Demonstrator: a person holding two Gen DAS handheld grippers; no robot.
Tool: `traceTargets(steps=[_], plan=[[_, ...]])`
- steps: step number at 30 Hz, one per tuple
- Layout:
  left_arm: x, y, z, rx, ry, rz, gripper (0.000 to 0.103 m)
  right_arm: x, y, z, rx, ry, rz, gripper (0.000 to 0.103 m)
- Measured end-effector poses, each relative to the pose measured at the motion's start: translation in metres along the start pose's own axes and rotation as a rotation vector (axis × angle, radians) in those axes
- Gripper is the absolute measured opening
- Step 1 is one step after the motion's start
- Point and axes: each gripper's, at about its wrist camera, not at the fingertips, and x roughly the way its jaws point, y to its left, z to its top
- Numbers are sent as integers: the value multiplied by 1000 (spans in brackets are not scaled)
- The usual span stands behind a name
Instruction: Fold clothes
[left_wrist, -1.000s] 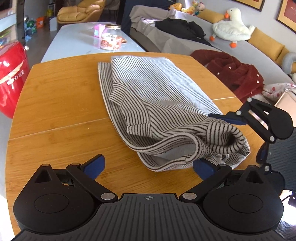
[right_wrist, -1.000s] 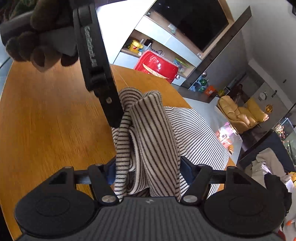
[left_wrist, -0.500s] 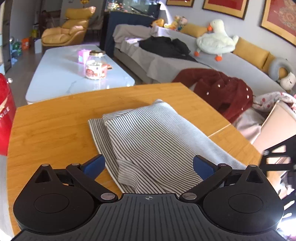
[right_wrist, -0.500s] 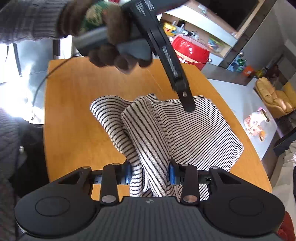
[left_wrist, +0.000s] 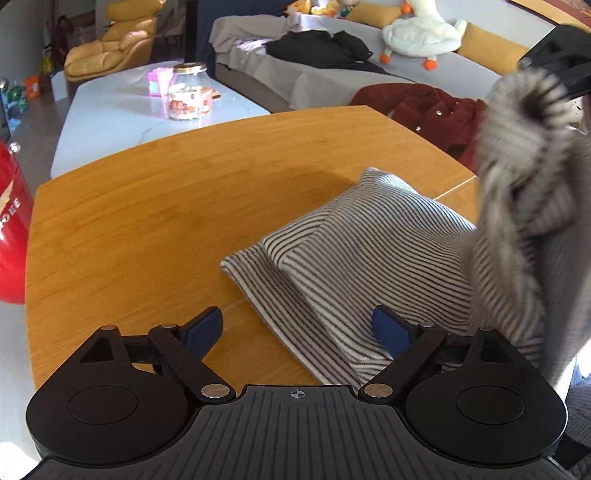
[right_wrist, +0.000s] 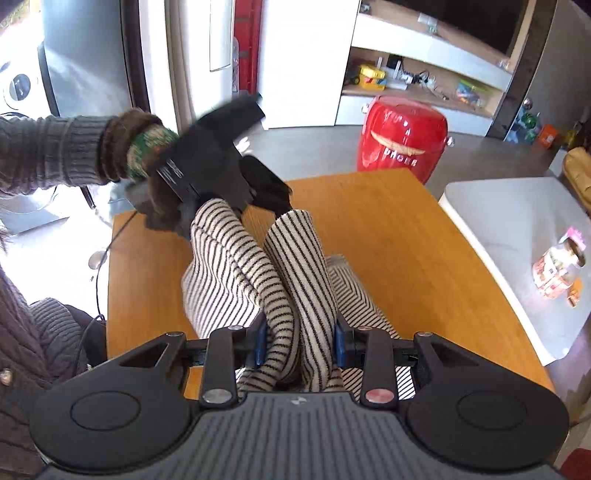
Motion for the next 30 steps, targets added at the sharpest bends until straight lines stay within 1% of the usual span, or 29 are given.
traceTargets(steps=[2, 5, 7, 9, 11, 12, 13, 14, 15, 16, 18, 20, 21, 22, 24, 25, 26, 27, 28, 30], plan=[[-16, 10, -3, -27, -17, 31, 92, 13, -6, -4, 15, 1, -4, 33], [-45, 21, -5, -106, -62, 25, 94, 32, -14, -10, 38, 3, -11, 35], [-63, 17, -3, -116, -99, -5, 96, 45, -20, -14, 53, 4, -15, 41], [-74, 3, 1, -88, -133, -65, 99, 57, -26, -18, 68, 5, -20, 43], [-76, -15, 5, -56, -150, -131, 99, 46, -26, -22, 87, -26, -53, 52], [-69, -24, 7, -44, -135, -146, 99, 38, -25, -24, 97, -45, -73, 61], [-61, -33, 9, -31, -120, -160, 99, 29, -24, -27, 106, -65, -93, 67], [-49, -41, 10, -9, -96, -144, 99, 21, -23, -29, 116, -84, -114, 69], [-37, -48, 12, 24, -73, -108, 99, 12, -22, -31, 125, -104, -134, 73], [-29, -51, 13, 39, -61, -83, 99, 4, -21, -33, 135, -124, -154, 80], [-12, -56, 14, 68, -39, -35, 100, -13, -19, -37, 154, -163, -195, 86], [-10, -50, 17, 32, -53, -54, 100, -31, -14, -49, 165, -194, -234, 92], [-9, -47, 18, 23, -59, -41, 100, -33, -15, -55, 191, -200, -237, 96], [-8, -44, 20, 13, -66, -29, 100, -32, -19, -61, 230, -203, -232, 97], [-7, -37, 21, -24, -66, -32, 100, -29, -26, -72, 307, -208, -222, 97], [-7, -33, 21, -42, -67, -33, 100, -27, -29, -77, 346, -210, -217, 93], [-6, -31, 21, -47, -65, -30, 100, -26, -33, -83, 384, -212, -212, 86], [-6, -30, 19, -49, -65, -26, 101, -25, -36, -88, 423, -214, -207, 59], [-6, -29, 18, -51, -63, -23, 101, -23, -40, -94, 462, -217, -202, 47], [-5, -28, 17, -60, -60, -9, 101, -8, -55, -98, 539, -230, -196, 46]])
